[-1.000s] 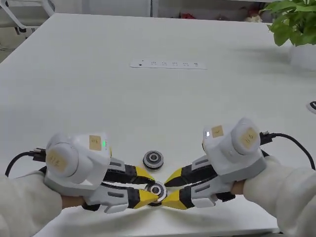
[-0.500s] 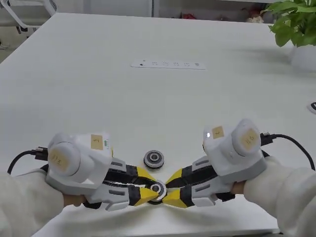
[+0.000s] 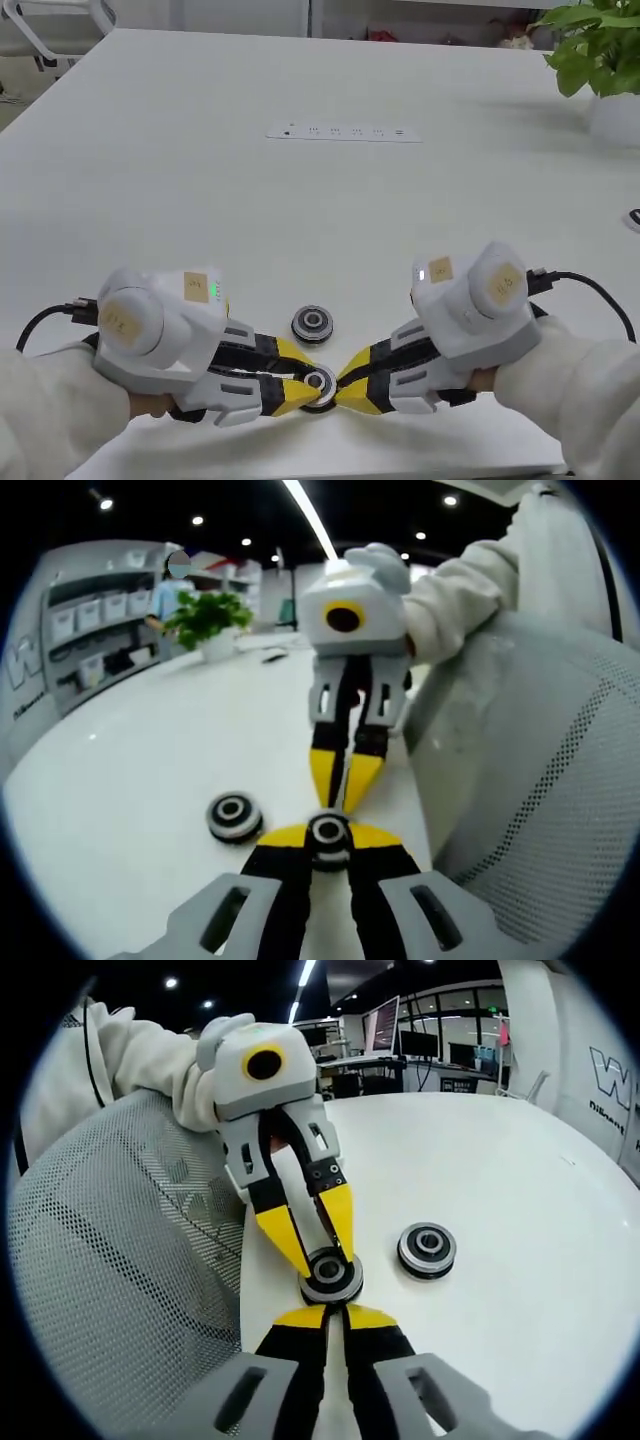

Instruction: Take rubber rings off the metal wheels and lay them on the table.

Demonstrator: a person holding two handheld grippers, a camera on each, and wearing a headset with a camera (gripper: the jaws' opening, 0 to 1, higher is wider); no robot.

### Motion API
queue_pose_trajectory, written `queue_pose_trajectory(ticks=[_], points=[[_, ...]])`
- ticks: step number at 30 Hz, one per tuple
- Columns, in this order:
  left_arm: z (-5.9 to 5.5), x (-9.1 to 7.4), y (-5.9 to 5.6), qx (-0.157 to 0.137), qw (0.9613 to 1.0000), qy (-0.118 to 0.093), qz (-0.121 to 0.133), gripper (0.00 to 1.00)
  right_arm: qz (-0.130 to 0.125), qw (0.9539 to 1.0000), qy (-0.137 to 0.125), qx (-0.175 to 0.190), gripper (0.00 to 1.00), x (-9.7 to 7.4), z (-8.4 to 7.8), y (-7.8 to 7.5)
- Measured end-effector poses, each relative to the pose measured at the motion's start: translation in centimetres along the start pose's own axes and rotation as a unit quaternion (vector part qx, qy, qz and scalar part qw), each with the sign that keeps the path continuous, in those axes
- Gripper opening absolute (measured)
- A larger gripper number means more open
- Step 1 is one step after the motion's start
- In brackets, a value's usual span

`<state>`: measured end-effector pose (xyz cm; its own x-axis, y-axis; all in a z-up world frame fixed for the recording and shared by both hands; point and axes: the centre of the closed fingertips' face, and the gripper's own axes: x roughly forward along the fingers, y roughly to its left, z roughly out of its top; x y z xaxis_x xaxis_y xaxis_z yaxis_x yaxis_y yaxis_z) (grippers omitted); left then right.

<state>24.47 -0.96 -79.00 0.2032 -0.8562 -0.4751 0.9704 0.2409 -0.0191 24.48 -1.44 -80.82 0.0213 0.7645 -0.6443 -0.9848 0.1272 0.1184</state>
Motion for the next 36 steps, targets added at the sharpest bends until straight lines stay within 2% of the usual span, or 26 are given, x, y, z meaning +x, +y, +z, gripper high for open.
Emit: queue_pose_trajectory(ticks=[2,12,14,17,21,22,23,24,25,26,30,35,36], points=[[0.0,0.0,0.0,0.000,1.0000,-0.001,0.001,0.14,-0.008,1.0000,0.001,0.001,0.00,-0.1,0.0,-0.3],[0.1,0.1,0.4,-0.001,1.0000,-0.004,0.008,0.14,-0.013,0.9998,0.016,0.005,0.00,0.0,0.0,-0.7],[0.1,0.1,0.4,-0.001,1.0000,-0.004,0.008,0.14,-0.014,0.9997,0.018,0.013,0.00,0.0,0.0,-0.7],[0.1,0.1,0.4,-0.001,1.0000,-0.004,0.009,0.14,-0.015,0.9985,0.015,0.050,0.00,-0.1,-0.1,-0.8],[0.1,0.1,0.6,0.001,0.9999,-0.003,0.013,0.14,-0.018,0.9980,0.004,0.061,0.00,-0.1,-0.1,-1.1],[0.1,0.1,0.5,0.001,0.9999,-0.004,0.012,0.14,-0.025,0.9914,0.004,0.129,0.00,-0.1,-0.2,-0.9],[0.1,0.1,0.5,0.000,0.9999,-0.004,0.012,0.14,-0.018,0.9842,0.009,0.176,0.00,-0.3,-0.2,-1.1],[0.1,0.1,0.5,0.001,0.9999,-0.004,0.013,0.14,-0.018,0.9836,0.006,0.179,0.00,-0.4,-0.2,-1.3],[0.2,0.2,0.5,0.002,0.9999,-0.003,0.013,0.14,-0.007,0.9821,0.006,0.188,0.00,-0.4,-0.2,-1.2],[0.2,0.2,0.5,0.003,0.9999,-0.003,0.013,0.14,-0.010,0.9849,0.003,0.173,0.00,-0.4,-0.2,-1.4],[0.2,0.2,0.5,0.003,0.9999,-0.003,0.013,0.14,-0.003,0.9773,-0.013,0.212,0.00,-0.7,0.1,-1.3],[0.2,0.2,0.6,0.003,0.9999,-0.003,0.014,0.14,-0.008,0.9760,-0.009,0.218,0.00,-0.5,0.0,-1.3],[0.2,0.2,0.6,0.003,0.9999,-0.003,0.014,0.14,-0.009,0.9735,-0.009,0.228,0.00,-0.5,0.0,-1.3]])
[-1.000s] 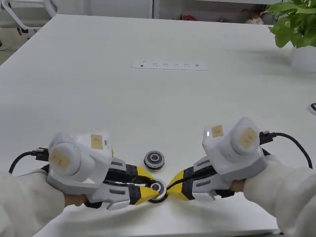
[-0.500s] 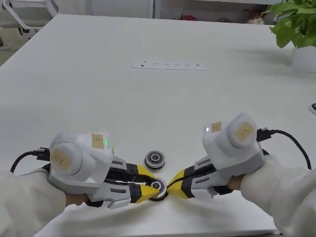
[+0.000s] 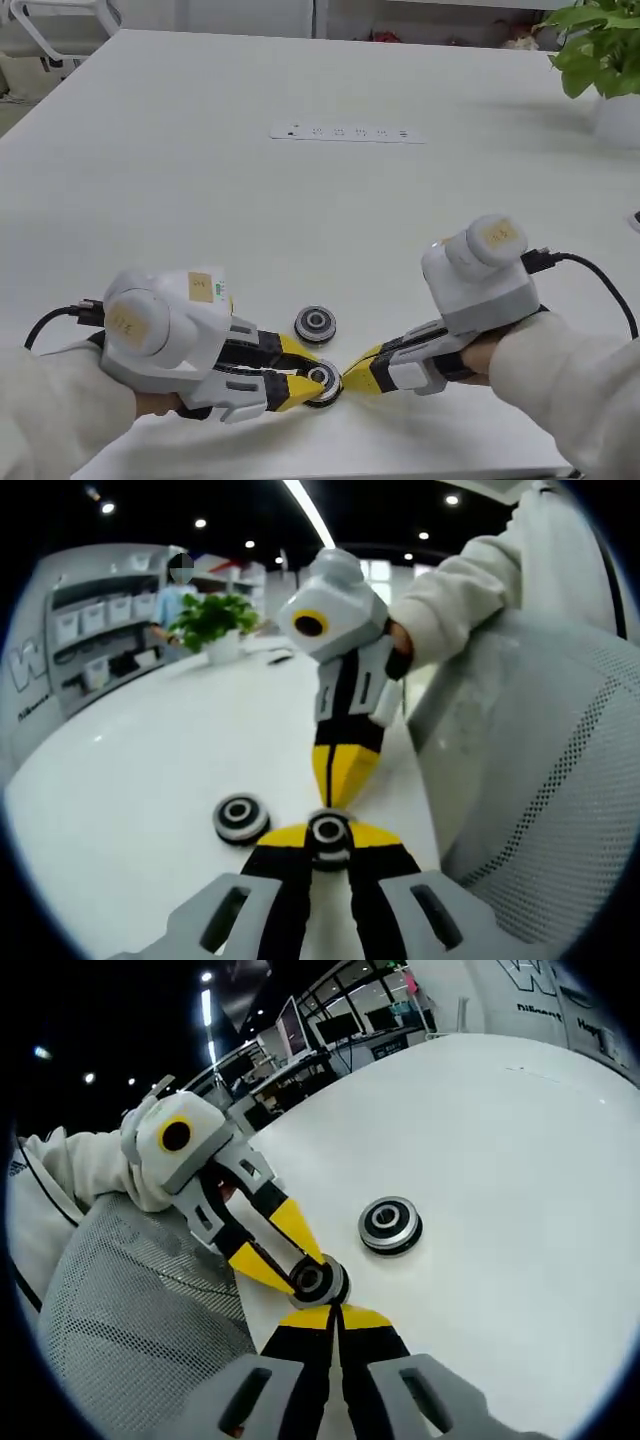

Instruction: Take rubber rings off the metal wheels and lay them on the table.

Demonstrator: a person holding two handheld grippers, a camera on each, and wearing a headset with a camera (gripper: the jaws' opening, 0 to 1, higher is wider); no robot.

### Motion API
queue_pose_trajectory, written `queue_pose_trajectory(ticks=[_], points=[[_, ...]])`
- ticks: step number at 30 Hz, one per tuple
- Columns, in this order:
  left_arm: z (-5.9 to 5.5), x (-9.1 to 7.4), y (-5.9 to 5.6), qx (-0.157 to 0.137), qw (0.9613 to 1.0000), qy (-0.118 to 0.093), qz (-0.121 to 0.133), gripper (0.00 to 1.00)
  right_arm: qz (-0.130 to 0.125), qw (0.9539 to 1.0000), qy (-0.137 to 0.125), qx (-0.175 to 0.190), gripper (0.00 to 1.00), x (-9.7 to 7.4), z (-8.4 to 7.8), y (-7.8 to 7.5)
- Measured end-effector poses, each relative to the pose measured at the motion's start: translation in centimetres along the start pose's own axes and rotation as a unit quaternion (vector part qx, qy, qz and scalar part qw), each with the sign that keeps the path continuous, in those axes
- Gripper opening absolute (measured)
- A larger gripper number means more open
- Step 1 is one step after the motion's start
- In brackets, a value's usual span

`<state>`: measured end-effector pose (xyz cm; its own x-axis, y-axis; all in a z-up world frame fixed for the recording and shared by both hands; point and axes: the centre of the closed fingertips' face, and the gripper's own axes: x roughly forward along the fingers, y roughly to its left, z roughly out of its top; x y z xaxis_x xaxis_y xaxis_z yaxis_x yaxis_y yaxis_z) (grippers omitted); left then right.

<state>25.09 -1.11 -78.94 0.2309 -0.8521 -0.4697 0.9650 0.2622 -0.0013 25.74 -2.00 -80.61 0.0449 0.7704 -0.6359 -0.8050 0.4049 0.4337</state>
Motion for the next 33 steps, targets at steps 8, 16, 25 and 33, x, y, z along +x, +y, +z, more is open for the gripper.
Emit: queue_pose_trajectory(ticks=[8,16,25,33], points=[[0.0,0.1,0.2,0.003,1.0000,0.000,0.006,0.14,-0.008,0.9996,-0.014,0.025,0.00,-0.3,0.5,-0.5],[0.0,0.1,0.3,0.003,1.0000,0.000,0.006,0.14,0.000,0.9982,-0.024,0.054,0.00,-0.4,0.8,-0.4],[0.0,0.1,0.3,0.005,1.0000,0.001,0.007,0.14,0.006,0.9964,-0.030,0.079,0.00,-0.5,1.0,-0.3],[-0.1,0.1,0.3,0.009,0.9999,0.001,0.007,0.14,0.005,0.9962,-0.031,0.081,0.00,-0.5,1.2,-0.1]])
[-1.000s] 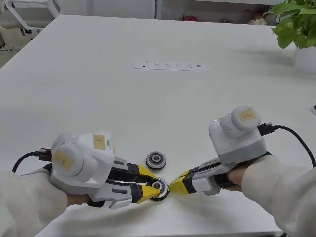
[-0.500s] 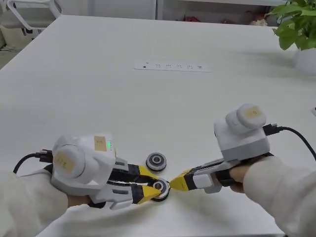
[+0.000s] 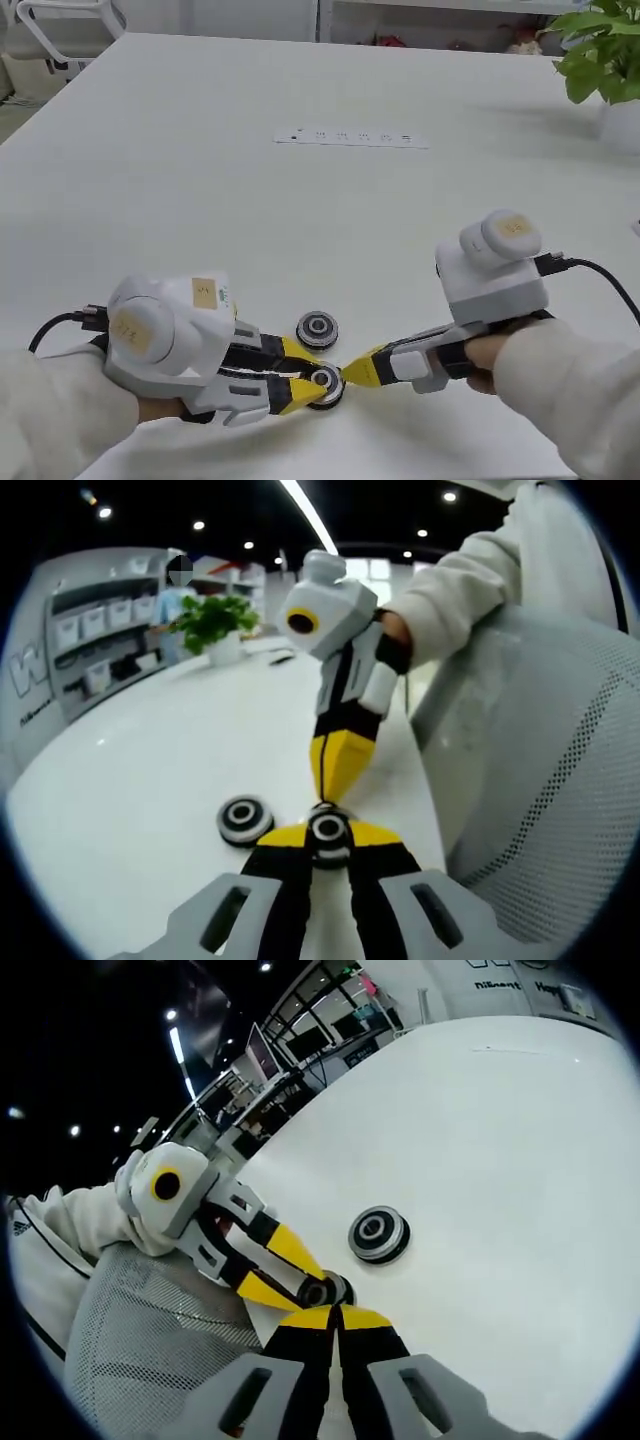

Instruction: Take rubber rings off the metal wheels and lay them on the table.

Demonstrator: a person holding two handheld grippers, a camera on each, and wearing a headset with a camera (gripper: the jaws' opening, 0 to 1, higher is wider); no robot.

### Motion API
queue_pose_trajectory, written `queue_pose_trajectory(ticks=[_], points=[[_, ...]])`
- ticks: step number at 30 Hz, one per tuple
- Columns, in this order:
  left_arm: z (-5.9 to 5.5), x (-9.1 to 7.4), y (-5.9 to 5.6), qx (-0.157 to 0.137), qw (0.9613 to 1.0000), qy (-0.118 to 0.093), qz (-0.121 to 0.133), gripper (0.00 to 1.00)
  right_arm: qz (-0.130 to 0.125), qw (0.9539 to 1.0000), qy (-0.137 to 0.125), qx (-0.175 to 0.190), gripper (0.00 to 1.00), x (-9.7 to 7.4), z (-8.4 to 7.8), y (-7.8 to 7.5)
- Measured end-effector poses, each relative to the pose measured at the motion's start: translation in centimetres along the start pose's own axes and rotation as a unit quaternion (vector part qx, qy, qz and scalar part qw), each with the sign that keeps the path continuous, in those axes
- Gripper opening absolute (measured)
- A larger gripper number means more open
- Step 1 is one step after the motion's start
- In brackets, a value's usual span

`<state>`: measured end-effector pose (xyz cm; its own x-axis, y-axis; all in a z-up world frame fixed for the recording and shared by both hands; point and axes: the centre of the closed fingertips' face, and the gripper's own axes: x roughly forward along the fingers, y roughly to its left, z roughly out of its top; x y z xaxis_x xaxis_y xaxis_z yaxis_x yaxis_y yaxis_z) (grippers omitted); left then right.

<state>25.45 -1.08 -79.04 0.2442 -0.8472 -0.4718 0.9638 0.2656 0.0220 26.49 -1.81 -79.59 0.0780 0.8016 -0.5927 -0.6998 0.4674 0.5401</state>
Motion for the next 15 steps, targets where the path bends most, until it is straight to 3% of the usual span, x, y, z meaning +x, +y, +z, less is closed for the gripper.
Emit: queue_pose_trajectory(ticks=[15], points=[[-0.03,0.00,0.07,-0.001,1.0000,0.000,0.000,0.14,-0.001,1.0000,0.001,-0.003,0.00,0.09,0.09,0.15]])
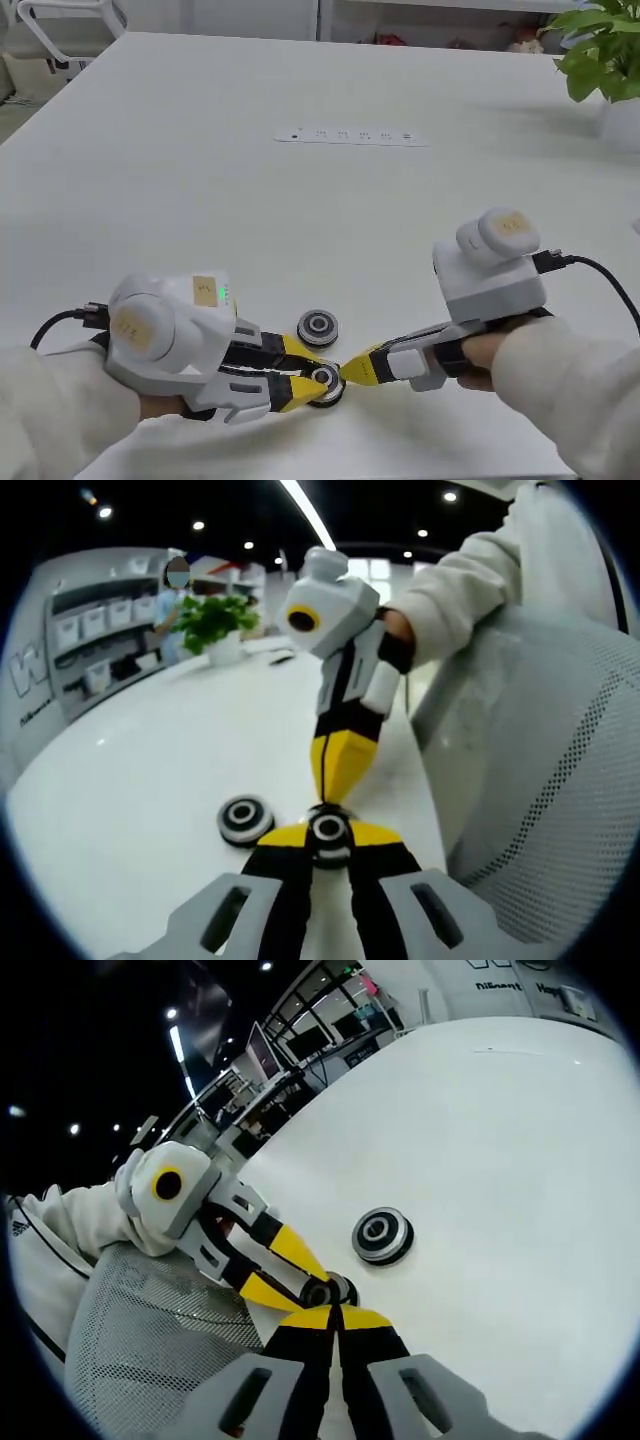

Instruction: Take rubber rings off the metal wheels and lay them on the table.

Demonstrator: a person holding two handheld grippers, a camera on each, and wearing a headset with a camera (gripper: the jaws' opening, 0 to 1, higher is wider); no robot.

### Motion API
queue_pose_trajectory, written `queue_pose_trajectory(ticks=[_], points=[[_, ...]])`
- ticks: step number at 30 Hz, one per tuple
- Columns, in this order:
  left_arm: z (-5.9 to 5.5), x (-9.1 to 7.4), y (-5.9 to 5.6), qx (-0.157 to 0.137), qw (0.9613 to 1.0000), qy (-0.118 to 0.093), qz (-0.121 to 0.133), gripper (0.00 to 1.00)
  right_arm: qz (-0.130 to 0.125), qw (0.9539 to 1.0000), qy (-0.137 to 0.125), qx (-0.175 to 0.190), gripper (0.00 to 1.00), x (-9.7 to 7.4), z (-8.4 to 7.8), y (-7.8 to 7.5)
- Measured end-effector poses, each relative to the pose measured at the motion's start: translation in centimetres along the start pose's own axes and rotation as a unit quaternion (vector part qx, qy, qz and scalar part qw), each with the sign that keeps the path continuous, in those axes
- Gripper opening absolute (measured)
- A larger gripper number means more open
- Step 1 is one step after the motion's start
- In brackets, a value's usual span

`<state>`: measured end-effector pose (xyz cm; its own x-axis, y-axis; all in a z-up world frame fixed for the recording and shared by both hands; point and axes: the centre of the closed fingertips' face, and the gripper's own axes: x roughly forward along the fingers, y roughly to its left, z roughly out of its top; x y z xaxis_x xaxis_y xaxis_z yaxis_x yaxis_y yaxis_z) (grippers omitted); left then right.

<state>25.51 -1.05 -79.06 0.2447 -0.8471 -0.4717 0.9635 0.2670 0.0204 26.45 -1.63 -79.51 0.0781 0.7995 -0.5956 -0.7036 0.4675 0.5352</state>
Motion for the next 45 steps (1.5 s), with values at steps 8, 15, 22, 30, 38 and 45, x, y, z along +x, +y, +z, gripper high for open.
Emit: queue_pose_trajectory(ticks=[8,15,22,30,38,45], points=[[0.03,0.02,-0.01,-0.001,1.0000,-0.001,0.000,0.14,0.001,1.0000,0.000,-0.002,0.00,0.01,0.03,0.07],[0.05,0.03,0.00,-0.002,1.0000,-0.002,0.000,0.14,0.003,1.0000,0.000,-0.002,0.00,0.06,0.06,0.19],[0.06,0.03,0.00,-0.001,1.0000,-0.002,0.000,0.14,0.005,1.0000,-0.001,-0.005,0.00,0.08,0.12,0.33],[0.08,0.04,-0.02,-0.002,1.0000,-0.002,0.000,0.14,0.008,0.9999,-0.002,-0.006,0.00,0.12,0.18,0.43],[0.10,0.05,-0.03,-0.002,1.0000,-0.002,0.000,0.14,0.012,0.9999,-0.004,-0.006,0.00,0.12,0.29,0.60],[0.11,0.04,-0.06,-0.002,1.0000,-0.002,0.000,0.14,0.017,0.9998,-0.006,-0.004,0.00,0.12,0.34,0.86]])
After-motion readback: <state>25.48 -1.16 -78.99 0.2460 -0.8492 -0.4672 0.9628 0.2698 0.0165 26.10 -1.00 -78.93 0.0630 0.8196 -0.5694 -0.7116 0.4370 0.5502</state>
